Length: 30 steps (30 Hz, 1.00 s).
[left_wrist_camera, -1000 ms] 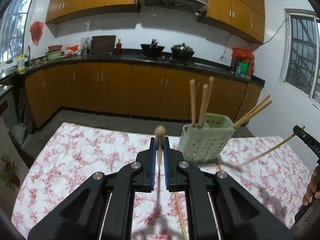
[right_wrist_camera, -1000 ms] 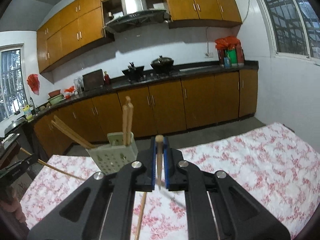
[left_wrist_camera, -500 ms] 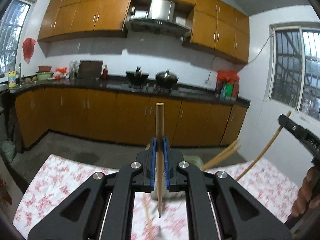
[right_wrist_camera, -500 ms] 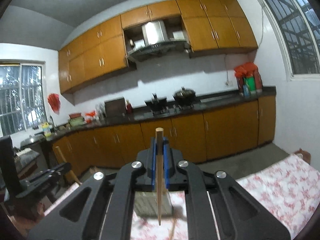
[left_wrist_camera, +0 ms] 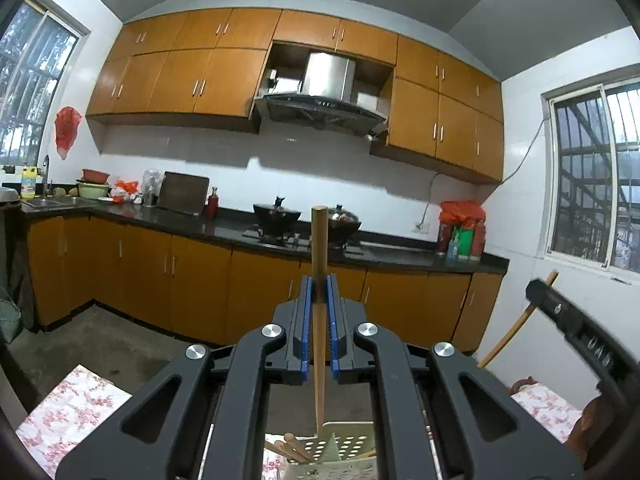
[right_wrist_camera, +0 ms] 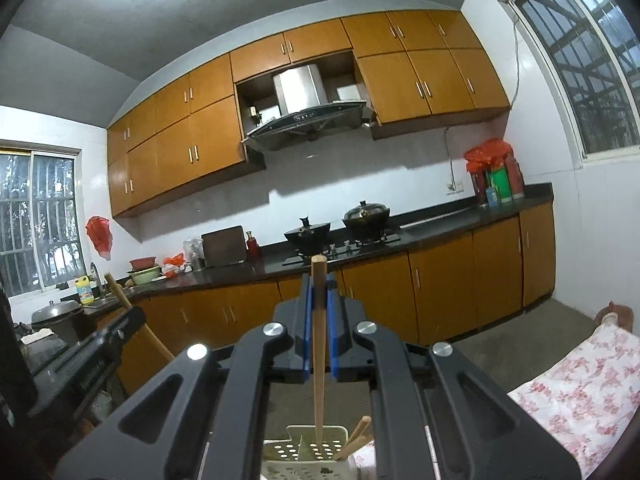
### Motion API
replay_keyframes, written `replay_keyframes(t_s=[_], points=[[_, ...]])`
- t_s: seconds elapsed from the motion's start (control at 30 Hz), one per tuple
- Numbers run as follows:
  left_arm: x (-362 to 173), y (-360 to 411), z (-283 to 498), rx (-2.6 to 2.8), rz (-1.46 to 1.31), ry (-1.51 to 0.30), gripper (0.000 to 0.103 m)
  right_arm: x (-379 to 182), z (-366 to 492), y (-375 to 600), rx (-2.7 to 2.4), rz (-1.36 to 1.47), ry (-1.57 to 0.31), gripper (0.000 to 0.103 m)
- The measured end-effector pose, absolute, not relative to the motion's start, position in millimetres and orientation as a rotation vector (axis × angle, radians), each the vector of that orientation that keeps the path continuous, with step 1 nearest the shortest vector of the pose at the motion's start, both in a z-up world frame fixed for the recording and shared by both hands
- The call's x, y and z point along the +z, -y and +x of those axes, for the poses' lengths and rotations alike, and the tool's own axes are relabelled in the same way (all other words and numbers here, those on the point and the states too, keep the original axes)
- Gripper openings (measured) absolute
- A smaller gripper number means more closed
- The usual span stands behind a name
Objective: Organize utensils
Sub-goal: 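Lower both chopsticks into the green holder and open both grippers, then move both open grippers back down to the last chopsticks on the cloth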
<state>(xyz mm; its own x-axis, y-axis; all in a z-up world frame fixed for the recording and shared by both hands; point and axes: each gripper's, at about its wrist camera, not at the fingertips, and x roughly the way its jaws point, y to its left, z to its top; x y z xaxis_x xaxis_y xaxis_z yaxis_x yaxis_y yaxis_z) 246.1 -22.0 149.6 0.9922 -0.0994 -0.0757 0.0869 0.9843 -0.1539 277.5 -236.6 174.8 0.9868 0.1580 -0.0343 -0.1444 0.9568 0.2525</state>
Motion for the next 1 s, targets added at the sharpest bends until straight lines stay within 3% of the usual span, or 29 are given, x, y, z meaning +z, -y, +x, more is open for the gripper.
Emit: replay_keyframes(t_s=[0.37,0.57,0.83,1.0], points=[[117.3,12.0,248.7,-0.12,-0.175,-0.189,0.008,135.1,298.4,228.2,0.177,0.24,-0.178,0.01],[128.5,2.7,241.5,-0.094,-0.184,-0.191,0.022,142.6,281.4,232.9,0.163,0.236,-0.163,0.017],[134.5,-15.6,213.9,-0.046,-0.166,-0.208,0.024,136.4,240.4,253.2,0.115,0.221,-0.19,0.023],[119.1,-34.8,186.5,0.012,-0.163,-0.278,0.029,97.7,214.7,268.7,0.079,0.213,-0.308,0.028]])
